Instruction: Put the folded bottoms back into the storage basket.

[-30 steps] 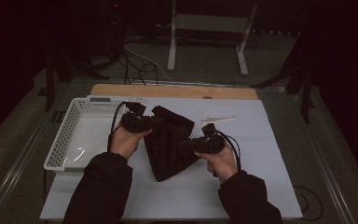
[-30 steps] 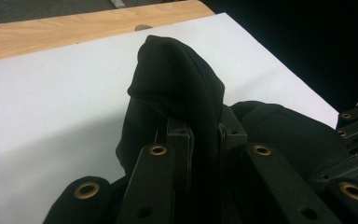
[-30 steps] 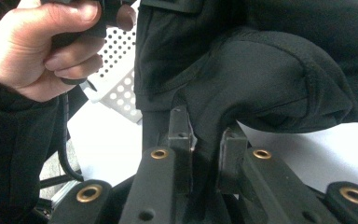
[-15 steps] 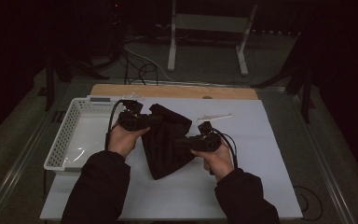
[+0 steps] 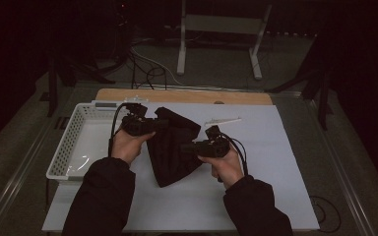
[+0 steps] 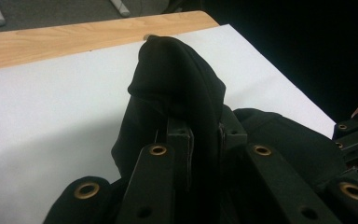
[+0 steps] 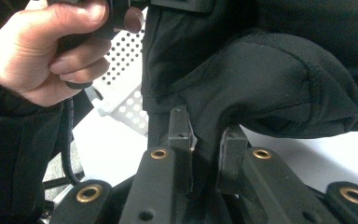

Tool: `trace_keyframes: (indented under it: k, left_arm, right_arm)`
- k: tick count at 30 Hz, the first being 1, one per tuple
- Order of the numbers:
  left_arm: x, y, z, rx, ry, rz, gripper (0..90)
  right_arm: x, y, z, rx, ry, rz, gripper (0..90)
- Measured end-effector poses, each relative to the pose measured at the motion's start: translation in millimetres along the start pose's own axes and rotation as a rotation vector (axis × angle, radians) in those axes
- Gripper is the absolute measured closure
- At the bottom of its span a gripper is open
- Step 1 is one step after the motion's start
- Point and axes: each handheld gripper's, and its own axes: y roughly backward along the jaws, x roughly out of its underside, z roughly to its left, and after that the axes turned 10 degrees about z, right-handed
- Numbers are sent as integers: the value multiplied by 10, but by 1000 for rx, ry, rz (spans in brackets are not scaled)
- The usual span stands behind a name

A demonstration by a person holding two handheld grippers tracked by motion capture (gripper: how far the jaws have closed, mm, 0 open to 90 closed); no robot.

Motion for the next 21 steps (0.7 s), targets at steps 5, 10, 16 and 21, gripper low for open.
trace_keyframes:
  k: [5,10,16,21]
  left_arm:
    - [-10,38,22,-4,4,-7,802]
    - [-19,67,35,-8,8,-11,801]
    - [-34,101,52,-13,7,-14,801]
    - [-51,147,74,-23,8,-17,801]
  right_arm:
    - [-13,-6,2,-6,0,-6,801]
    - [-28,-6,14,-8,2,-8,801]
    - [-58,-5,42,-11,7,-11,801]
    - [-94,-35,75,-15,13,-13,801]
